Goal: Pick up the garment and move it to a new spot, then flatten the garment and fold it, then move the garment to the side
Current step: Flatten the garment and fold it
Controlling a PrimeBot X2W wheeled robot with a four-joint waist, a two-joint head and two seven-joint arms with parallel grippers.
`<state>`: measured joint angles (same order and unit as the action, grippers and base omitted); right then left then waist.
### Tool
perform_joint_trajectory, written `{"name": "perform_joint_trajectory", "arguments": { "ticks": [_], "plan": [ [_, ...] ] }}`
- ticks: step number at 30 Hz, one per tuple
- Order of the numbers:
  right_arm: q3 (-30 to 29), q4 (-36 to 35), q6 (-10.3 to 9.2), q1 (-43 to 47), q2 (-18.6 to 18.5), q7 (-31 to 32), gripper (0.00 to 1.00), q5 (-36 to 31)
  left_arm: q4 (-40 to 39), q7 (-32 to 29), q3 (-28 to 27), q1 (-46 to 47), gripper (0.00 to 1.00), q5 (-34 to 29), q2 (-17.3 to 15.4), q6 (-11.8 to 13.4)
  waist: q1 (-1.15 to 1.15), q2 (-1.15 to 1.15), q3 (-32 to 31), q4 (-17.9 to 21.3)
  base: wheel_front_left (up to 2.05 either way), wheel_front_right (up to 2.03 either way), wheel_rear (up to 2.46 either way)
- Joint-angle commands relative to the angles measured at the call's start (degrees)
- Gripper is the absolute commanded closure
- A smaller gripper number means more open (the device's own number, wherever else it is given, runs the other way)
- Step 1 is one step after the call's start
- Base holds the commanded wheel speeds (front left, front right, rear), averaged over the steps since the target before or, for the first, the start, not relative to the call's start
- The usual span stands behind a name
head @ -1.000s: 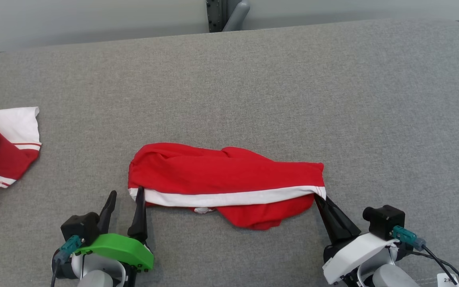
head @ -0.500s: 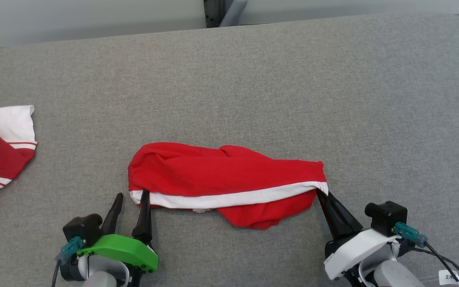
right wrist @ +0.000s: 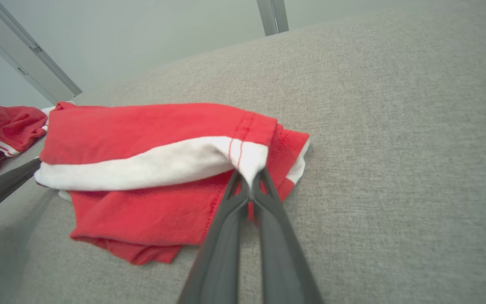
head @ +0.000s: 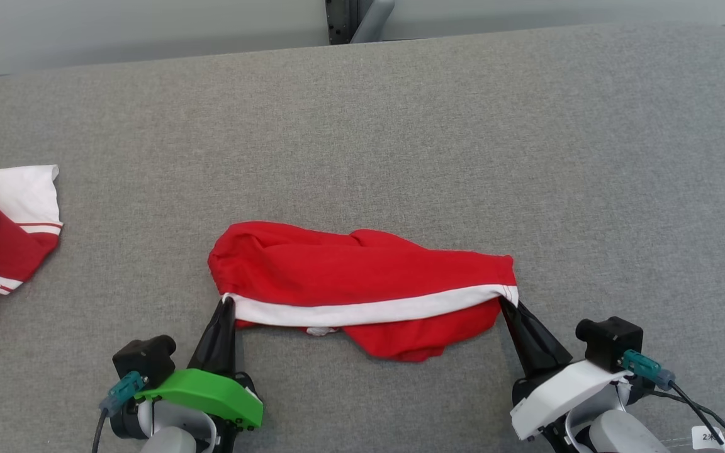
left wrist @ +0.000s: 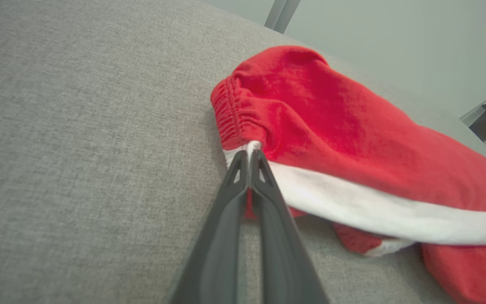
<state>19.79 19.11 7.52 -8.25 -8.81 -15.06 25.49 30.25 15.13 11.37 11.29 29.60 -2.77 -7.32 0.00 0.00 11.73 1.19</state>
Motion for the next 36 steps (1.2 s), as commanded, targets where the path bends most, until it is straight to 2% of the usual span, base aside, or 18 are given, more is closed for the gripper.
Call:
{"name": "perform_joint_trajectory", "arguments": {
  "ticks": [1, 6, 11, 16, 22, 28, 29, 36],
  "plan": [
    [-0.3, -0.2, -0.06, -0.2, 0.1, -0.2, 1.00, -0.4, -0.2, 0.0, 0.1, 0.0, 1.00, -0.5, -0.2, -0.2, 0.00, 0.00, -0.1, -0.1, 0.00, 0.00, 0.00],
    [-1.8, -1.5, -0.06, 0.1, 0.6, -0.2, 1.00, 0.5, -2.5, 0.0, -0.6, -0.4, 1.00, -1.1, -0.2, -0.2, 0.00, 0.00, -1.8, -0.5, 0.00, 0.00, 0.00],
    [-3.7, -5.7, -0.06, -2.0, 1.2, -0.2, 1.00, 2.0, -7.8, 0.0, 0.2, 2.0, 1.00, -3.4, -1.0, -0.2, 0.00, 0.00, -5.6, -1.1, 0.00, 0.00, 0.00],
    [-4.8, -8.2, -0.06, -8.1, -0.7, -0.2, 1.00, 5.0, -10.6, 0.0, 3.9, 9.7, 1.00, -3.4, -5.9, -0.2, 0.00, 0.00, -8.3, -1.8, 0.00, 0.00, 0.00],
    [-3.9, -9.3, -0.06, -21.1, -5.3, -0.2, 1.00, 7.8, -10.0, 0.0, 6.4, 26.0, 1.00, -2.7, -13.2, -0.1, 0.00, 0.00, -7.5, -2.5, 0.00, 0.00, 0.00],
    [1.2, -2.0, -0.08, -39.5, -10.6, 0.0, 1.00, 5.8, -2.7, -1.8, 10.2, 43.8, 1.00, -4.2, -18.0, -0.1, 0.00, 0.00, -1.4, -2.4, 0.00, 0.00, 0.00],
    [1.2, -2.0, -0.08, -39.5, -10.6, 0.0, 1.00, 5.8, -2.7, -1.8, 10.2, 43.8, 1.00, -4.2, -18.0, -0.1, 0.00, 0.00, -1.4, -2.4, 0.00, 0.00, 0.00],
    [4.8, 11.2, -0.11, -60.3, -11.9, 0.1, 1.00, 1.0, 8.0, -1.2, 12.2, 60.6, 1.00, -9.0, -17.5, 0.4, 0.00, 0.00, 8.3, -2.1, 0.00, 0.00, 0.00]
  ]
}}
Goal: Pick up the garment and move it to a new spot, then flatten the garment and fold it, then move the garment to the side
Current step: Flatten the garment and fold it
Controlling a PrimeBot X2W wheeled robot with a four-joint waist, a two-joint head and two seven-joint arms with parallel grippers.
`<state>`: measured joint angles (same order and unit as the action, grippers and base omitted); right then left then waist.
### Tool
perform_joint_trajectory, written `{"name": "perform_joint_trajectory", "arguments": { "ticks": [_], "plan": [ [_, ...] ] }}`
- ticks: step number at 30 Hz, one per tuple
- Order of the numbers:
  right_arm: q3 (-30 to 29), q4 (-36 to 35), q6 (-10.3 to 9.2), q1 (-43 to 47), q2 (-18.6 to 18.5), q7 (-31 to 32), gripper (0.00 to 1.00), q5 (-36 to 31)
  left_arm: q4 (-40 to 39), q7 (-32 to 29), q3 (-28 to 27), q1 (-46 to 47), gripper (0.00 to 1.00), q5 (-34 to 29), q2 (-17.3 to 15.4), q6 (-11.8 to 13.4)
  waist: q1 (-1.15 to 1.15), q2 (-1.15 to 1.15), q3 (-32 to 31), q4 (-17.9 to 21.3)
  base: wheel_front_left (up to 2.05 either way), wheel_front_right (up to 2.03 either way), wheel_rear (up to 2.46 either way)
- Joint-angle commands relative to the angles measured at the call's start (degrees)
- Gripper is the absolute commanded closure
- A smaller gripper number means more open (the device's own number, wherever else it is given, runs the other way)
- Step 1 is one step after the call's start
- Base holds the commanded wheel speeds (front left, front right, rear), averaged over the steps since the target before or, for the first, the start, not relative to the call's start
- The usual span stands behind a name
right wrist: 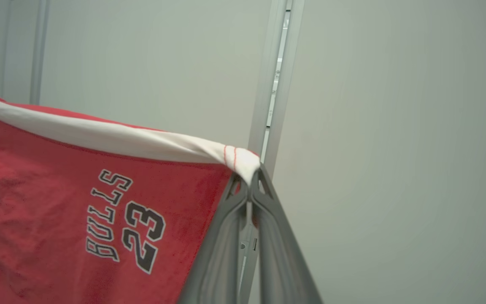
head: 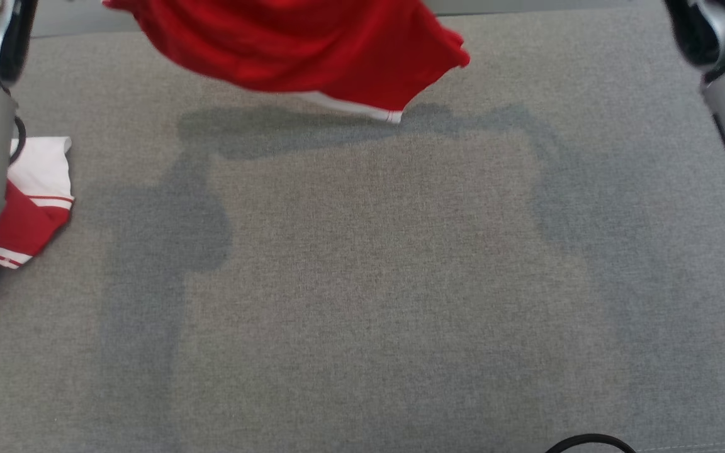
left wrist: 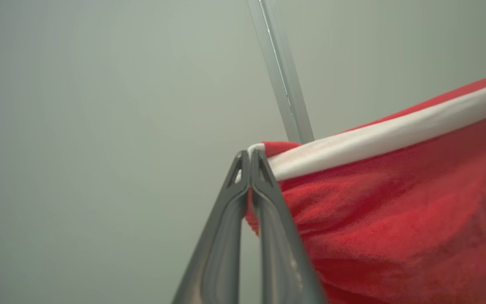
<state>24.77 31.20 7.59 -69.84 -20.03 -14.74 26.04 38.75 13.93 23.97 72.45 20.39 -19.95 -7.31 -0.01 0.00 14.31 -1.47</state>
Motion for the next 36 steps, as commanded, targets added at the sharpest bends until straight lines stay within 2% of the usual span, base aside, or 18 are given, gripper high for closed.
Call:
{"name": "perform_joint_trajectory", "arguments": {
  "ticks": [1, 5, 7, 10, 12, 16, 22, 26, 32, 36],
  "plan": [
    [-1.1, 0.9, -0.18, -1.7, -0.5, -0.4, 1.00, -0.8, 0.3, 0.3, -0.4, 1.9, 1.00, -0.8, -0.3, 0.7, 0.01, 0.00, 7.0, 0.7, 0.00, 0.00, 0.00],
    [-6.2, 3.5, -0.21, -9.7, -1.1, -0.4, 1.00, -7.7, 1.9, 1.2, 0.6, 7.5, 1.00, -4.1, 1.4, 2.1, 0.01, 0.00, 9.7, 0.7, 0.00, 0.00, 0.00],
    [-9.1, 2.8, -0.21, -10.7, -1.2, -0.4, 1.00, -11.0, -0.8, 1.2, 0.4, 9.0, 1.00, -5.9, 2.0, 2.6, 0.01, 0.00, 10.5, 0.6, 0.00, 0.00, 0.00],
    [-13.4, 1.6, -0.21, -10.6, -0.7, -0.5, 1.00, -13.8, -5.4, 1.2, -1.9, 7.4, 1.00, -7.4, 2.5, 3.6, 0.01, 0.00, 11.6, 0.7, 0.00, 0.00, 0.00],
    [-13.7, 1.3, -0.21, -8.0, -0.5, -0.4, 1.00, -14.6, -6.9, 1.1, -1.7, 3.7, 1.00, -8.6, 2.9, 3.0, 0.01, 0.00, 12.3, 0.8, 0.00, 0.00, 0.00],
    [-11.5, -0.7, -0.21, -0.3, -0.7, -0.5, 1.00, -13.3, -8.4, 1.2, -4.5, -4.3, 1.00, -7.7, 4.7, 2.6, 0.01, 0.00, 13.1, 1.1, 0.00, 0.00, 0.00],
    [-8.4, -5.0, -0.16, 20.7, -0.9, -0.5, 1.00, -7.6, -6.1, 1.2, -5.2, -25.0, 1.00, -7.4, 10.1, 0.9, 0.01, 0.00, 10.7, 0.8, 0.00, 0.00, 0.00],
    [-5.9, -7.5, -0.16, 34.4, -1.6, -0.5, 1.00, -3.0, -6.3, 1.2, -9.1, -37.5, 1.00, -5.9, 13.7, 0.5, 0.01, 0.00, 6.8, 0.6, 0.00, 0.00, 0.00],
    [-4.7, -7.7, -0.16, 50.3, -0.1, -0.5, 1.00, 0.4, -6.9, 1.2, -11.2, -50.6, 1.00, -7.0, 15.5, 0.0, 0.01, 0.00, -0.7, 0.5, 0.00, 0.00, 0.00],
    [-4.3, -7.1, -0.16, 56.2, 0.6, -0.5, 1.00, 0.7, -7.0, 1.2, -12.2, -55.8, 1.00, -7.5, 16.0, -0.1, 0.01, 0.00, -4.6, 0.5, 0.00, 0.00, 0.00]
  ]
}}
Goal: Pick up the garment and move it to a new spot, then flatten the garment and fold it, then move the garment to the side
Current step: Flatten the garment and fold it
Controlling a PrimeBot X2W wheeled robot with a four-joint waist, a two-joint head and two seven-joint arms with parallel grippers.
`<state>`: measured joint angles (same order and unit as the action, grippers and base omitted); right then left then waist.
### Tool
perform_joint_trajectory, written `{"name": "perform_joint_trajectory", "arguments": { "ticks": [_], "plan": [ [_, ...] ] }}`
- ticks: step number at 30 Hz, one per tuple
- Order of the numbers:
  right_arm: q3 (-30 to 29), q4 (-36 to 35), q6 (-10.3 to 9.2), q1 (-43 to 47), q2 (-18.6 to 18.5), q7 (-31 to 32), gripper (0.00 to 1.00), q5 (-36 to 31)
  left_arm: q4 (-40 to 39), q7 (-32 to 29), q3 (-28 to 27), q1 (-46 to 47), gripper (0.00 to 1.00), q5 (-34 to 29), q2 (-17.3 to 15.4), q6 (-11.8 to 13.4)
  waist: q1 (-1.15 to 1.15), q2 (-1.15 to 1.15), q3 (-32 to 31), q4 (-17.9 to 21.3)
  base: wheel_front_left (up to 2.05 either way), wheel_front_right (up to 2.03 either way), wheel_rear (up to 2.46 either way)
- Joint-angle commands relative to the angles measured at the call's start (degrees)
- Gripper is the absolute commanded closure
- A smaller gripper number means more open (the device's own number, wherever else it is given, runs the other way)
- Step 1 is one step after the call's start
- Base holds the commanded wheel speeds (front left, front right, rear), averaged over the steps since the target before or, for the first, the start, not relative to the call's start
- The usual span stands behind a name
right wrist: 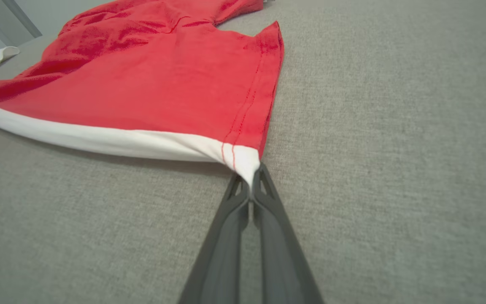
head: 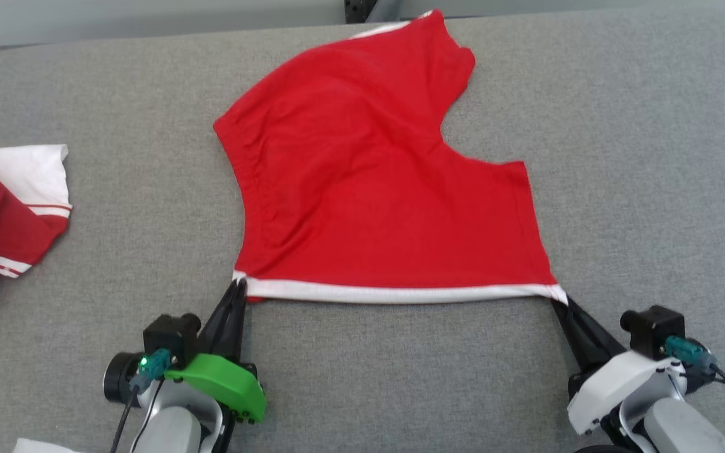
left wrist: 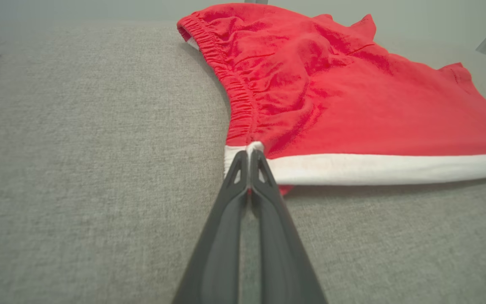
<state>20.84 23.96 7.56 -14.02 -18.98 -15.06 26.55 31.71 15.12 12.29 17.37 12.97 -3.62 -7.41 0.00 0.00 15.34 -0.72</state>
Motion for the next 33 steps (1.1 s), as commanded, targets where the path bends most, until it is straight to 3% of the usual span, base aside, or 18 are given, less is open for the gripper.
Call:
{"name": "perform_joint_trajectory", "arguments": {
  "ticks": [1, 10, 19, 25, 33],
  "plan": [
    [0.0, 0.6, -0.14, 2.0, -0.2, -0.2, 1.00, 0.2, -0.2, 0.0, -1.3, -2.2, 1.00, 0.1, -0.3, 0.1, 0.00, 0.00, -7.1, -0.2, 0.00, 0.00, 0.00],
    [-1.1, 1.5, -0.15, 16.3, 2.8, -0.2, 1.00, -1.2, -1.6, 0.0, -0.3, -15.9, 1.00, 1.2, 0.1, 0.0, 0.00, 0.00, -17.3, -0.2, 0.00, 0.00, 0.00],
    [-5.1, -2.6, -0.19, 20.9, 2.7, -0.2, 1.00, -1.0, -4.9, 0.0, -0.5, -22.8, 1.00, 2.2, 0.2, 0.0, 0.00, 0.00, -18.0, -1.9, 0.00, 0.00, 0.00],
    [-9.4, -5.6, -0.19, 14.2, 2.0, -0.2, 1.00, -1.5, -8.8, 0.0, 0.6, -17.0, 1.00, 3.2, 0.2, 0.1, 0.00, 0.00, -15.2, -4.7, 0.00, 0.00, 0.00],
    [-7.9, 5.1, -0.27, -5.0, -0.5, -0.1, 1.00, -3.3, -5.9, 0.0, 0.9, -4.7, 1.00, 6.1, 0.3, 0.2, 0.00, 0.00, -8.9, -9.5, 0.00, 0.00, 0.00]
  ]
}}
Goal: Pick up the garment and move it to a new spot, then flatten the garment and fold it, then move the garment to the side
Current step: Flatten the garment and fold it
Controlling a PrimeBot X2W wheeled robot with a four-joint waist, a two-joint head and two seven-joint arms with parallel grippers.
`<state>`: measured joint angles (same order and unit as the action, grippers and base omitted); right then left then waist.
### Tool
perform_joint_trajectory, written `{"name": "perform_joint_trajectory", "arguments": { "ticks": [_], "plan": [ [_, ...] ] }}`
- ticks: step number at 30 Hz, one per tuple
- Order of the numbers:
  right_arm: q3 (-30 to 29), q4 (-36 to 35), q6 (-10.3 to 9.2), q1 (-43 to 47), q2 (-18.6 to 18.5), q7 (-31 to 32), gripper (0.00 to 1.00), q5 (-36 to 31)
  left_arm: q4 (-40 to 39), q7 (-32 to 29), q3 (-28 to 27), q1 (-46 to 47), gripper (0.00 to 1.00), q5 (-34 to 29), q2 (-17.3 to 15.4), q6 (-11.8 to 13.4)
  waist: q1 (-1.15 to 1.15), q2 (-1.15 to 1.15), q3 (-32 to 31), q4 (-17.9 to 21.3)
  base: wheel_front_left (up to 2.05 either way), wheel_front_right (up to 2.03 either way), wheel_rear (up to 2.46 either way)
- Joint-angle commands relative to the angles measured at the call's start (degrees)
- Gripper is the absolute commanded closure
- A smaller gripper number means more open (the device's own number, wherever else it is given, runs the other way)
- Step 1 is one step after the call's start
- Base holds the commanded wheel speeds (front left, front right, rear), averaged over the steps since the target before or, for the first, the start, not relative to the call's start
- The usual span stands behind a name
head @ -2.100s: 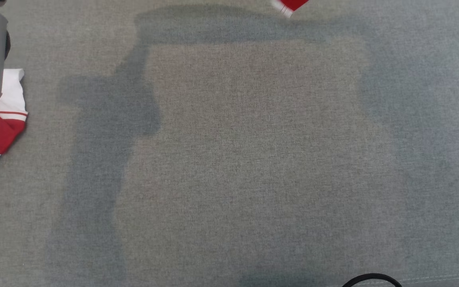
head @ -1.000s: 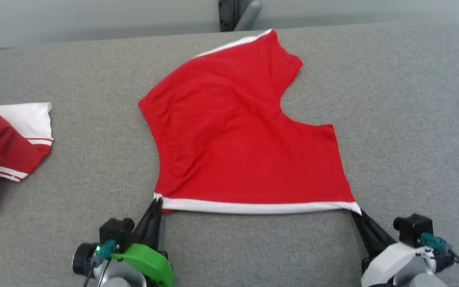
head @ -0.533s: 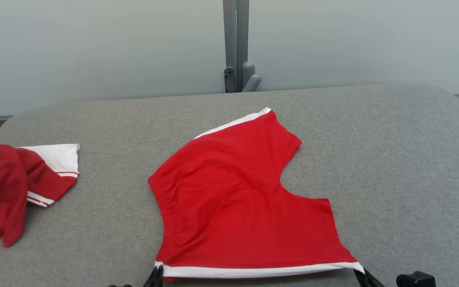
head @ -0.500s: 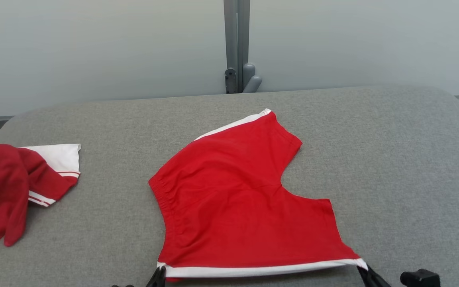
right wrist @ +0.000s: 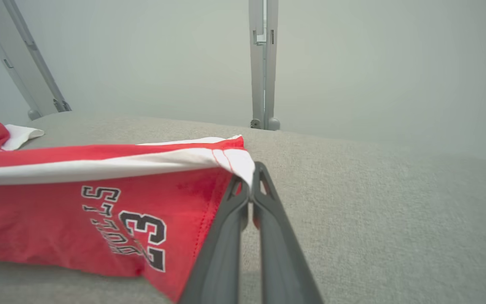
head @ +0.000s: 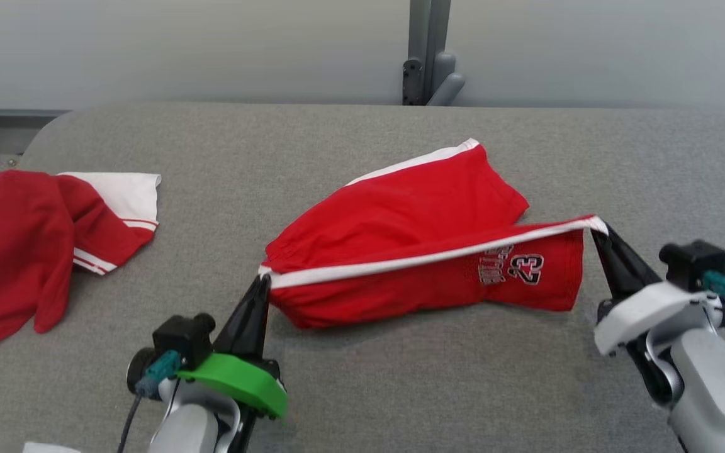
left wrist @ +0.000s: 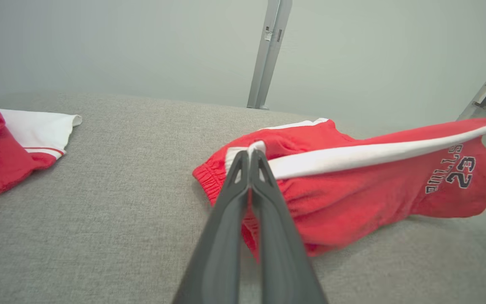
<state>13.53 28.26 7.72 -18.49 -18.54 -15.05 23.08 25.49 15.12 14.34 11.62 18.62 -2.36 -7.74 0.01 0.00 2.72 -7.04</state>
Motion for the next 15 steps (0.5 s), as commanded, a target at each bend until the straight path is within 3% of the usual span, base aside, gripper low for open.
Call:
{"name": "perform_joint_trajectory", "arguments": {
  "ticks": [1, 7, 15],
  "plan": [
    [0.2, 2.1, -0.42, -3.4, -1.1, -0.1, 1.00, -0.3, 1.0, 0.0, -0.9, 2.5, 1.00, 1.3, -1.0, 0.5, -0.01, 0.00, 4.7, -3.6, 0.00, 0.00, 0.00],
    [4.5, 12.4, -0.35, -19.4, -0.9, 1.3, 1.00, -2.1, 5.0, 0.0, 1.4, 12.0, 1.00, 5.2, -0.8, 2.0, -0.01, 0.00, 11.1, -5.1, 0.00, 0.00, 0.00],
    [7.7, 23.8, -0.34, -33.2, -0.3, 1.4, 1.00, -5.7, 9.2, 0.0, 6.5, 21.1, 1.00, 9.8, -0.8, 3.3, -0.01, 0.00, 17.9, -6.8, 0.00, 0.00, 0.00]
  ]
}}
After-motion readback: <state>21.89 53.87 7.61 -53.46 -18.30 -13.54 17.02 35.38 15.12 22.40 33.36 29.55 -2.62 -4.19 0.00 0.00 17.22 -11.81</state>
